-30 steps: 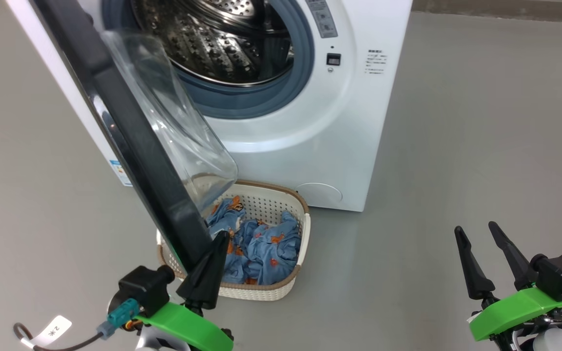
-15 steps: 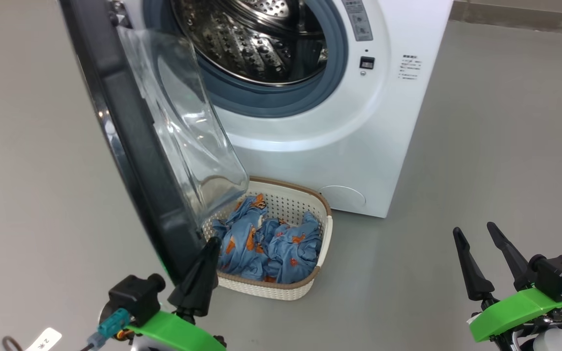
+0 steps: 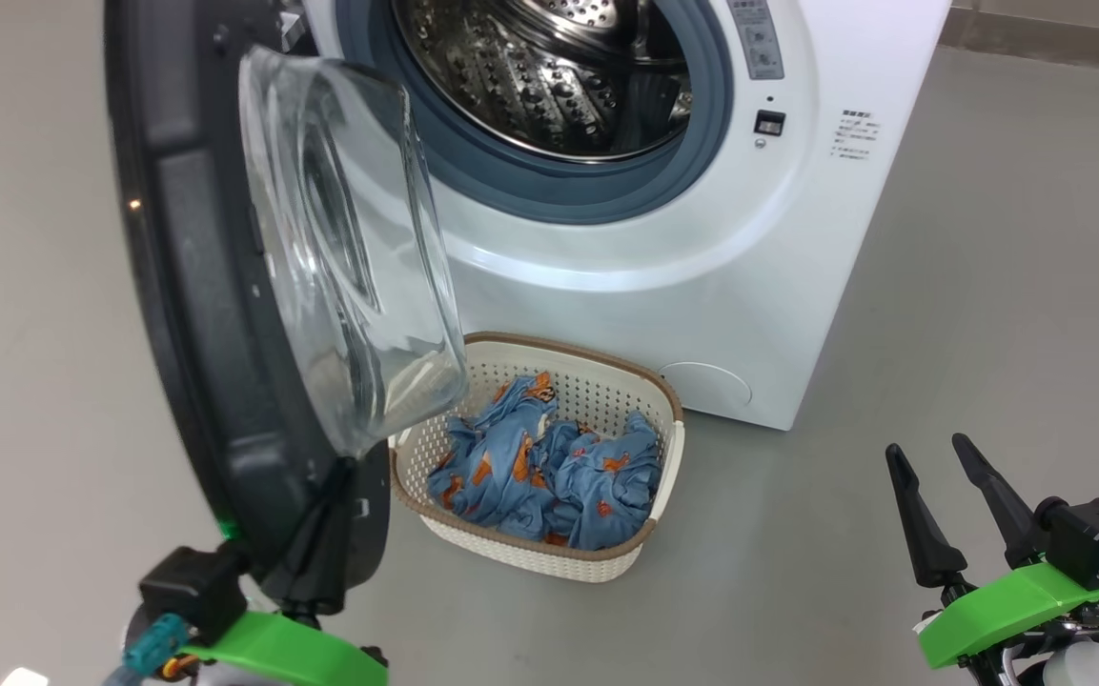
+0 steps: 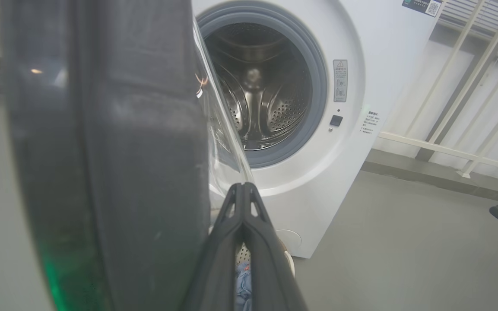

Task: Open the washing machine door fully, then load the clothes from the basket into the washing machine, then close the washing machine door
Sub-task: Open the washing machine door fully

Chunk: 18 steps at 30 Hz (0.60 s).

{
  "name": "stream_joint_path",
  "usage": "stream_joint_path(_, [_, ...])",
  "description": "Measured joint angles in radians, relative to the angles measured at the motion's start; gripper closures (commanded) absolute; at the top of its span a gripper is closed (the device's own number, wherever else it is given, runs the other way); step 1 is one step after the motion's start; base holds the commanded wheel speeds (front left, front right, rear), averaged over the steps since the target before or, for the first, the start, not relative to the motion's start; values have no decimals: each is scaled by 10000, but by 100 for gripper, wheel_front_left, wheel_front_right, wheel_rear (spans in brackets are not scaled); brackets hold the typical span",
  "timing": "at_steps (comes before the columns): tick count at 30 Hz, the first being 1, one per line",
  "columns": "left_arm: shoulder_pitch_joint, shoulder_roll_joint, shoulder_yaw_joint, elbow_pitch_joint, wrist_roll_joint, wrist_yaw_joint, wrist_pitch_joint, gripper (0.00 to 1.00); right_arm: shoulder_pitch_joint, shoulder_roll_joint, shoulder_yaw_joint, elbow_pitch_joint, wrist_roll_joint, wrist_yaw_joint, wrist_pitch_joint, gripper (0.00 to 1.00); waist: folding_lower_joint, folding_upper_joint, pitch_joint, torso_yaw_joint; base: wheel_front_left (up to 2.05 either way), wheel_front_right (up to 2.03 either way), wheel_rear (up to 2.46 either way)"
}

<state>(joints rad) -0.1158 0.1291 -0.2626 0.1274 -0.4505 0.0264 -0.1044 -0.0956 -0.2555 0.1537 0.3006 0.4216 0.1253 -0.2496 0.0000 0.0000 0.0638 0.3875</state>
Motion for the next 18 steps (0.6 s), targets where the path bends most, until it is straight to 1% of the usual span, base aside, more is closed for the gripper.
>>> stream_joint_path(10, [30,267,765,-58,-186,554,-21,100,-7,-23,4,-2,0,0,0,0,0,0,220,287,0,0,0])
stream_joint_path(18, [20,585,1448,234,-412,849,-299,100,-48,-111,29,-4,-2,0,0,0,0,0,412,489,0,0,0])
